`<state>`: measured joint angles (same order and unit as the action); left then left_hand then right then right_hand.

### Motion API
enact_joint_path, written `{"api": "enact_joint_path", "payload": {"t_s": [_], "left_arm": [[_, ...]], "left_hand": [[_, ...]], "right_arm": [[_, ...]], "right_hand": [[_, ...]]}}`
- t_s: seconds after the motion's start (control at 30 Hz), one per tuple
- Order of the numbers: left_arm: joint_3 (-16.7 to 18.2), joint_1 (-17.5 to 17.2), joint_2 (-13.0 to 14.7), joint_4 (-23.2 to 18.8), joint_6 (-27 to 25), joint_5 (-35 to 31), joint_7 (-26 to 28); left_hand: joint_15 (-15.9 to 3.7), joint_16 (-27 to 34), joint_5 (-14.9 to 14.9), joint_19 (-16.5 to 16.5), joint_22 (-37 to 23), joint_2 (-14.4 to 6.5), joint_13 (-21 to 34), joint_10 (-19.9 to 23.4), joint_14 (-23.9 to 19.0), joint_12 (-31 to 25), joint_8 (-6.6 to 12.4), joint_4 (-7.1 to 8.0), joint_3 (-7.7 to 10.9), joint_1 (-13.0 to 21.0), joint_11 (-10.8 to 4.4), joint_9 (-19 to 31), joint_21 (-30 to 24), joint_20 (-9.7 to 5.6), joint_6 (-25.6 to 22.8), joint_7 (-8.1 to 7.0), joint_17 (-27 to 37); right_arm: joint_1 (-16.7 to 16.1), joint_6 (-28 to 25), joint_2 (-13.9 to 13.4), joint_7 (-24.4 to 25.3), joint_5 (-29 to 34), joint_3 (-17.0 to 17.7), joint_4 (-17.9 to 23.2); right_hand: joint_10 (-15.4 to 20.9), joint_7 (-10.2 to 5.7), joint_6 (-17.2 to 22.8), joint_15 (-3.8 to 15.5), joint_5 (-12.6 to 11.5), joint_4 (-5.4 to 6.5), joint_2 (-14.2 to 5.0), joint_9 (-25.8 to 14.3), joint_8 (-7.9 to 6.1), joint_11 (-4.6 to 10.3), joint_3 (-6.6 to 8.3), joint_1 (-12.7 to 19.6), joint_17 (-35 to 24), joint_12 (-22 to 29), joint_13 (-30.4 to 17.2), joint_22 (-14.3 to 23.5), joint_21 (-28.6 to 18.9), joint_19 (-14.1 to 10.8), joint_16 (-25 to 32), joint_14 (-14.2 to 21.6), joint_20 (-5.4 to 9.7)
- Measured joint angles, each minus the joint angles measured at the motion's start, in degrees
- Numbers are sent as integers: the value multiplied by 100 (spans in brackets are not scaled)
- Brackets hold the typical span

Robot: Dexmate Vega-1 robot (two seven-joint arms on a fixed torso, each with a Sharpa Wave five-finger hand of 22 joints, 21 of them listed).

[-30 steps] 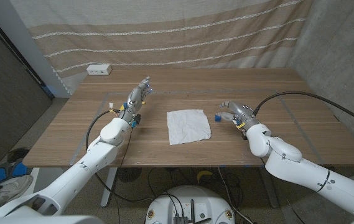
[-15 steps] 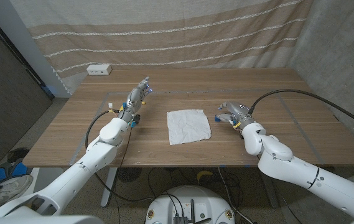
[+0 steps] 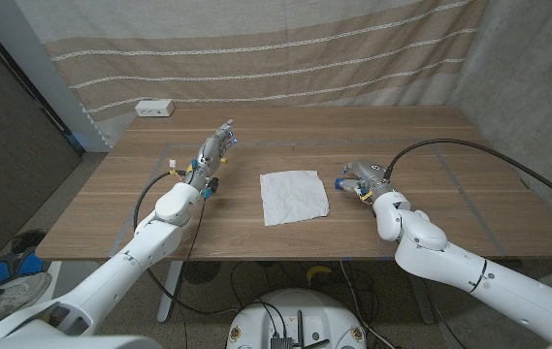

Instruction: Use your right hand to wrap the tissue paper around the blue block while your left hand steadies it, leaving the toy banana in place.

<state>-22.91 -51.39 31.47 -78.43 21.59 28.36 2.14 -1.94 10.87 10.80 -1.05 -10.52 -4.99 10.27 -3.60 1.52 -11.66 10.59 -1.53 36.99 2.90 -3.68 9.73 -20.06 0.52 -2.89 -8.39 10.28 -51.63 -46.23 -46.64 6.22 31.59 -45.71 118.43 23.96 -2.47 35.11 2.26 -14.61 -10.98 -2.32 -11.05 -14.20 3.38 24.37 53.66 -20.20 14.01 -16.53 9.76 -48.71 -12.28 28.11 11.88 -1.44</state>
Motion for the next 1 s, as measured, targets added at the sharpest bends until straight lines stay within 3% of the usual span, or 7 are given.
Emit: {"api": "enact_joint_path", "payload": {"t_s": [0.7,0.87,1.0], "left_arm": [[-12,-5,12,-56,-89,9,40],[-11,-33,25,-98,-107,9,63],[-3,-45,31,-117,-112,8,66]], "left_hand": [[9,0,0,-31,0,-16,0,0,-52,-3,0,-23,24,-16,0,0,0,31,1,0,-1],[2,0,0,-31,0,-11,0,0,-84,-3,0,-23,24,-20,0,0,0,31,1,0,-1],[20,0,0,-31,0,16,0,0,-103,-3,0,-23,24,-48,0,0,0,31,1,0,-1]], "right_arm": [[174,113,116,-76,9,-111,-264],[193,140,141,-71,9,-127,-307],[197,162,156,-55,9,-129,-336]], "right_hand": [[93,2,248,0,43,56,-19,-29,-43,30,-8,195,-43,63,4,-1,40,-43,50,0,44],[133,7,455,-2,65,56,-49,-29,-87,72,-8,314,-67,63,30,-1,62,-52,94,2,53],[207,68,748,-22,81,72,2,-28,-208,79,-25,427,-69,84,32,-1,84,-94,120,22,94]]}}
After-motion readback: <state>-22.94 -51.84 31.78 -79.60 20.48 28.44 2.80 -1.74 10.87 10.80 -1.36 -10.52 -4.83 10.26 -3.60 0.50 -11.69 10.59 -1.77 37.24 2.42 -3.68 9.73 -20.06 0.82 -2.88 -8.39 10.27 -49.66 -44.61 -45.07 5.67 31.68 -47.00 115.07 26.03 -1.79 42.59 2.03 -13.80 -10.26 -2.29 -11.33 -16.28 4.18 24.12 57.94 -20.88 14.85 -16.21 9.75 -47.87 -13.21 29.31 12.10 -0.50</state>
